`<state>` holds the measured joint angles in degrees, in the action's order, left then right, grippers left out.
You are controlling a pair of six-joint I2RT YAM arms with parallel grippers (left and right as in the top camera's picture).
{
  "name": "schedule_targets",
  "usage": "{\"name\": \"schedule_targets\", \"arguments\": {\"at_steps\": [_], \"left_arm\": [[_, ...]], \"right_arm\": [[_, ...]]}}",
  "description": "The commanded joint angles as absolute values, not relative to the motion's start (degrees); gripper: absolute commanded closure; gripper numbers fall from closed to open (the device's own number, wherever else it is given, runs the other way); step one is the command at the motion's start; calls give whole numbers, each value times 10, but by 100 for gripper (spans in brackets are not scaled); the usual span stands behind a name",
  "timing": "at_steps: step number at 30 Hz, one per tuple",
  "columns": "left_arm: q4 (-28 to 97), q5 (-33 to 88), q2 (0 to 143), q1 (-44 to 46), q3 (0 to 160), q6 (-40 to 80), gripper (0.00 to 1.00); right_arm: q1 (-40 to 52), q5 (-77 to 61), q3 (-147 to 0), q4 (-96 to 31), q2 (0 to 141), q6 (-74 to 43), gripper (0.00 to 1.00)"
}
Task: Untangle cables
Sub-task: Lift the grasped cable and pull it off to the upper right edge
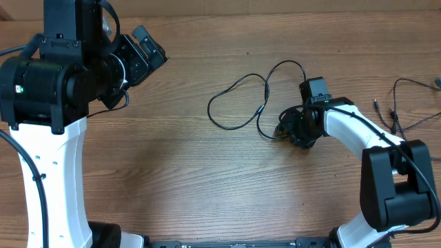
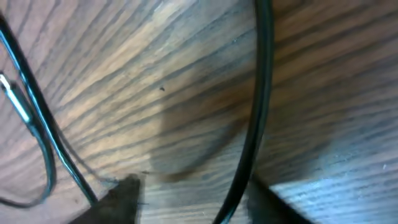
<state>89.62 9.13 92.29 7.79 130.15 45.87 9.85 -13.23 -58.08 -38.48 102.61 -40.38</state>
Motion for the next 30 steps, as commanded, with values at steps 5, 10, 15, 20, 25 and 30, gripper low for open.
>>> {"name": "schedule_targets", "arguments": {"at_steps": [5, 10, 15, 20, 25, 30], "left_arm": [[896, 84, 926, 79, 1306, 446, 1], [896, 84, 926, 79, 1306, 446, 1], [896, 84, 926, 79, 1306, 446, 0], [896, 84, 926, 79, 1306, 446, 0], [896, 84, 926, 79, 1306, 446, 0], [896, 84, 926, 79, 1306, 446, 0]], "right_arm": [[101, -207, -563, -362, 1027, -408, 96], [100, -339, -630, -361, 1023, -405, 96], [101, -370, -726, -367, 1006, -398, 96], [101, -359, -884, -367, 968, -341, 96], [101, -275, -996, -367, 938, -294, 96], [101, -159, -1065, -367, 917, -263, 96]]}}
